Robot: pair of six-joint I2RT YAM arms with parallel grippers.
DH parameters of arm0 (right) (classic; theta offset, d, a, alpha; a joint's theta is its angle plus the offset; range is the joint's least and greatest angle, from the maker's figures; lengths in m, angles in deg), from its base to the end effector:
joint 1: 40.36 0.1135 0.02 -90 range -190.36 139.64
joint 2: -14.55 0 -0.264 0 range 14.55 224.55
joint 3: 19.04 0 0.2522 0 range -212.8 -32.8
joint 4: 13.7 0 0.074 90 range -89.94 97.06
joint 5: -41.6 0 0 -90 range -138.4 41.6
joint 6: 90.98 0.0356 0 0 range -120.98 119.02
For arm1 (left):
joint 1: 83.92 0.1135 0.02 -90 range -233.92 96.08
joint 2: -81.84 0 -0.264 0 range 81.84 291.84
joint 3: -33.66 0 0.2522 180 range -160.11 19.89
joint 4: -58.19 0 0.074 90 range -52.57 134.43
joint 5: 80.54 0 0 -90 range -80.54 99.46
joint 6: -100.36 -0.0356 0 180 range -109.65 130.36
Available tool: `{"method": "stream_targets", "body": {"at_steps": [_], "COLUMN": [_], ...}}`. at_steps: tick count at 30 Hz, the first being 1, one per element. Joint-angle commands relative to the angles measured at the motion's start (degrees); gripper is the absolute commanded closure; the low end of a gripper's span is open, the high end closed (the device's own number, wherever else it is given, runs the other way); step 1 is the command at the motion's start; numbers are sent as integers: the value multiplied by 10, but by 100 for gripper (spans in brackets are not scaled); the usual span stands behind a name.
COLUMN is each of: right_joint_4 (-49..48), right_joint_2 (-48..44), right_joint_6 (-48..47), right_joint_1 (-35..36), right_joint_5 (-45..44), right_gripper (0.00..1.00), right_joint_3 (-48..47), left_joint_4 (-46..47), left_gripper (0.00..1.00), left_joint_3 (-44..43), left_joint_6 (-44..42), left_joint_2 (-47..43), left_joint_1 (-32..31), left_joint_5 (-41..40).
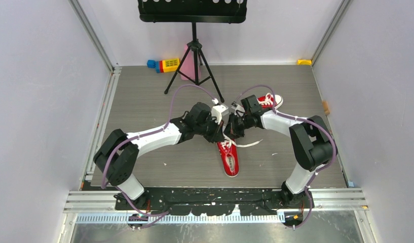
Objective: Tie the shoes
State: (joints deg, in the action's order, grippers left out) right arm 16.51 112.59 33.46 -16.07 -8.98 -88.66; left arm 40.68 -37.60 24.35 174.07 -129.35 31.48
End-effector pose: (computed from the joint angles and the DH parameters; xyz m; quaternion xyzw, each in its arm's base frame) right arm 0.2929 0.1570 0.1682 -0.0106 0.9109 0.4078 0.0626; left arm 0.2358 -0.2584 0.2205 0.3194 0.8285 -0.3608 0.2853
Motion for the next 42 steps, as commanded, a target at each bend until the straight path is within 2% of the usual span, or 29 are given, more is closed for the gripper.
{"method": "stream_targets", "body": {"at_steps": [1, 11, 20, 24, 27, 34, 39, 42], "right_joint_4": [-36, -5, -110, -179, -189, -261, -264, -268], "right_joint_2": [-15, -66, -57, -55, -50, -22, -13, -11], "right_joint_6": [20, 13, 89, 136, 141, 187, 188, 192], "right_joint_1": [-13, -25, -30, -35, -36, -40, -40, -40], "right_joint_5": [72, 74, 128, 154, 152, 165, 166, 166], "right_gripper": [100, 100, 100, 100, 100, 100, 100, 100], "right_joint_3": [19, 57, 85, 103, 110, 128, 125, 124], "left_joint_4": [-5, -36, -51, -53, -54, -89, -110, -118], "left_gripper": [100, 100, 100, 100, 99, 78, 67, 64], "left_joint_3": [-20, -40, -95, -101, -89, -67, -51, -47], "left_joint_6": [-25, -47, -56, -56, -41, -4, 11, 19], "left_joint_2": [-8, 6, 41, 44, 34, 4, -26, -38], "left_joint_1": [-2, -2, -2, -2, -2, -2, -2, -2], "left_joint_5": [-18, -45, -54, -49, -37, -57, -75, -79]}}
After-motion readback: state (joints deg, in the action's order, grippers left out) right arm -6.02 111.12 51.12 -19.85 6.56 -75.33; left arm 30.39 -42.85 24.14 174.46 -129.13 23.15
